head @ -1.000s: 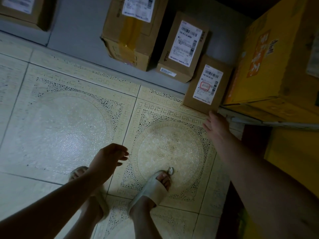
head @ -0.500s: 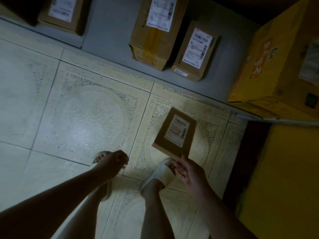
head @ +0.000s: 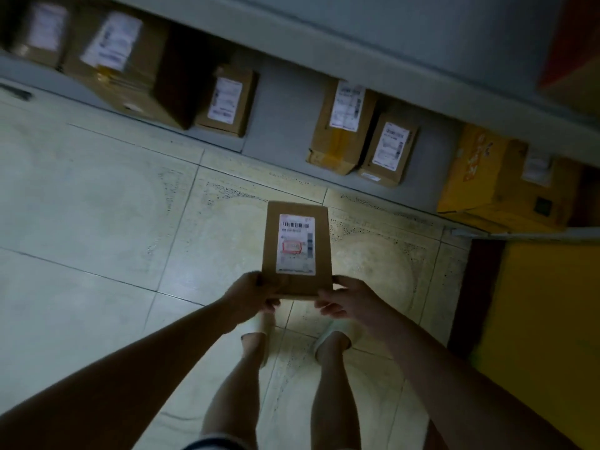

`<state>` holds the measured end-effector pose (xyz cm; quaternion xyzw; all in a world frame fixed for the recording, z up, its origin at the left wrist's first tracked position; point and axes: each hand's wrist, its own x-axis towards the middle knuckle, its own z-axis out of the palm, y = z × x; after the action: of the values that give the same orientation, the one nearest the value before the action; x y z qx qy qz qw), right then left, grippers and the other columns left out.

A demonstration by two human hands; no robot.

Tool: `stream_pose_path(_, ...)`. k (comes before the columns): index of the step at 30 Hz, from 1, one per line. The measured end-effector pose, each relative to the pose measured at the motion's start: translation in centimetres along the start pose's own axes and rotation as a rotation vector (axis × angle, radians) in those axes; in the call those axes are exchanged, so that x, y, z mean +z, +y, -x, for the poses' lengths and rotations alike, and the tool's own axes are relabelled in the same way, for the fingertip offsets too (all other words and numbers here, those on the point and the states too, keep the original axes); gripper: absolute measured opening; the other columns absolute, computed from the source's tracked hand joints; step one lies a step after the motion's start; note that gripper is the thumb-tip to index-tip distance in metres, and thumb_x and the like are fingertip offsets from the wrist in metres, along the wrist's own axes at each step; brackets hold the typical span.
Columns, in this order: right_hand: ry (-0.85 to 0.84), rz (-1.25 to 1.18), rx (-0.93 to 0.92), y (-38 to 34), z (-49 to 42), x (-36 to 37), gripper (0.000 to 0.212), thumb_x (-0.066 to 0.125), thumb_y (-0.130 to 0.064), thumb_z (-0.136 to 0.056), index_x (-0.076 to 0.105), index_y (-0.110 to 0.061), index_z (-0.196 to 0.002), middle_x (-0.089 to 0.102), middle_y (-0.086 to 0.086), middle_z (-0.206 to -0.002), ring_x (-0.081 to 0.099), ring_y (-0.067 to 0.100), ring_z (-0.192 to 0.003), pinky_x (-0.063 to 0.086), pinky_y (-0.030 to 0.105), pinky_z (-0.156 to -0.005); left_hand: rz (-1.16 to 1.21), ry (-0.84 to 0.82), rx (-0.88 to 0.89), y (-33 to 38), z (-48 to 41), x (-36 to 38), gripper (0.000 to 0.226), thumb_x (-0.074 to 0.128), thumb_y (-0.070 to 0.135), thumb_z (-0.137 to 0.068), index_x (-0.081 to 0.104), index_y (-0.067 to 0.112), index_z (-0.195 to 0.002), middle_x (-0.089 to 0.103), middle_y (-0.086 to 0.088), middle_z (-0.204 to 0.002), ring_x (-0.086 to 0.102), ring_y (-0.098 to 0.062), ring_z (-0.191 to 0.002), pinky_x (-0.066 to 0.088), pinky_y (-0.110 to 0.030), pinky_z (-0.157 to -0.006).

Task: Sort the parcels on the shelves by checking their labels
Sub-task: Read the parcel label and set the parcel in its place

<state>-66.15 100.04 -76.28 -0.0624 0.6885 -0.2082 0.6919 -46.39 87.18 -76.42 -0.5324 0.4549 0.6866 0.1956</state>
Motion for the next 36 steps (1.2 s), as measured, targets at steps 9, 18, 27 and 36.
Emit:
stream_pose_path(9, 0.109, 0.03, -0.406, -12.8, 25.8, 6.6, 0.038, 0.063, -0.016, -0.097, 0.058, -0.02, -0.135, 0.076, 0.013, -0.1, 0.075, 0.02, -0.082, 0.061, 0.026, -0.077, -0.01, 0.086, 0.471, 9.5, 25.8, -6.1, 0.032, 0.063, 0.041, -0.097, 0.069, 0.02, -0.12, 0.077, 0.001, -0.096, 0.073, -0.017, -0.081, 0.059, -0.038, -0.074)
stream_pose_path(18, 0.37, 0.083, -0.913, -18.0, 49.4, 10.8, 0.05, 0.065, -0.022, -0.092, 0.052, -0.032, -0.139, 0.072, -0.01, -0.123, 0.07, 0.015, -0.11, 0.057, 0.033, -0.095, 0.111, 0.066, 0.906, 16.0, 47.3, -6.7, 0.031, 0.061, 0.015, -0.09, 0.07, 0.011, -0.119, 0.078, 0.005, -0.113, 0.073, -0.007, -0.099, 0.055, -0.017, -0.081)
stream_pose_path(27, 0.548, 0.041, -1.216, -19.3, 56.8, 11.5, 0.056, 0.063, -0.027, -0.092, 0.047, -0.029, -0.146, 0.074, -0.005, -0.118, 0.073, 0.019, -0.097, 0.055, 0.034, -0.093, 0.115, 0.124, 1.301, 22.3, 55.2, -5.9, 0.024, 0.064, 0.018, -0.085, 0.072, 0.014, -0.107, 0.079, 0.001, -0.101, 0.074, -0.01, -0.095, 0.055, -0.014, -0.078)
stream_pose_path(36, 0.622, 0.001, -1.396, -18.1, 61.6, 8.9, 0.048, 0.064, -0.021, -0.089, 0.053, -0.034, -0.134, 0.074, -0.004, -0.119, 0.073, 0.024, -0.092, 0.06, 0.034, -0.085, 0.075, 0.046, 1.491, 25.1, 59.7, -2.0, 0.027, 0.064, 0.014, -0.084, 0.07, 0.012, -0.11, 0.077, -0.006, -0.105, 0.074, -0.015, -0.095, 0.058, -0.019, -0.079)
